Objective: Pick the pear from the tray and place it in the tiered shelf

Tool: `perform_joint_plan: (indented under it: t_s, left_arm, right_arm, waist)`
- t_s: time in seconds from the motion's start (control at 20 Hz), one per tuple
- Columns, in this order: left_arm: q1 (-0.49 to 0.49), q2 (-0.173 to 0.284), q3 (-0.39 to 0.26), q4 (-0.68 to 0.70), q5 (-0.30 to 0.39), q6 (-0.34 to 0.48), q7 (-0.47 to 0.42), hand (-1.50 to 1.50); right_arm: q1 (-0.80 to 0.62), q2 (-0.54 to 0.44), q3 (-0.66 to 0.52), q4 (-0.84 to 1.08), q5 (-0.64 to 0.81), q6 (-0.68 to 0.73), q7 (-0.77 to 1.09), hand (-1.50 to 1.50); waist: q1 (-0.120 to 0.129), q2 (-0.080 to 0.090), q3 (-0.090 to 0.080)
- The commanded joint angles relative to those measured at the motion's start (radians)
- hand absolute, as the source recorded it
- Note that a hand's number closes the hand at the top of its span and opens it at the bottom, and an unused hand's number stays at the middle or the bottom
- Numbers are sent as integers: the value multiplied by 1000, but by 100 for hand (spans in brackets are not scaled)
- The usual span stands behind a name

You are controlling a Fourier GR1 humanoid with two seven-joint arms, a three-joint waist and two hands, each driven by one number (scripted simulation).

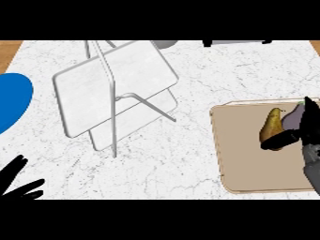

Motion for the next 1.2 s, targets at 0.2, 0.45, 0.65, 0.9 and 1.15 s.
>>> perform_joint_plan:
  t_s: [0.2,0.45,0.65,0.9,1.15]
  left_arm:
    - [-174,-156,-54,182,-34,51,-110,0]
    - [-182,-117,-67,175,8,36,-117,0]
    - [-209,-143,-123,235,-11,49,-164,0]
    - [-351,-183,-143,362,5,34,-157,0]
    - [-336,-142,-138,314,5,11,-155,0]
  right_arm:
    - [-49,45,-33,93,37,-40,-9,-150]
    - [-7,89,57,150,4,87,-88,150]
    - [-62,106,51,164,1,86,-123,150]
    - [-72,168,61,211,51,-3,-194,150]
    - [-134,403,438,-9,41,229,-400,150]
  waist:
    - [-14,28,-49]
    - [1,30,-49]
    - [-1,23,-48]
    - [-1,20,-46]
    - [99,32,-48]
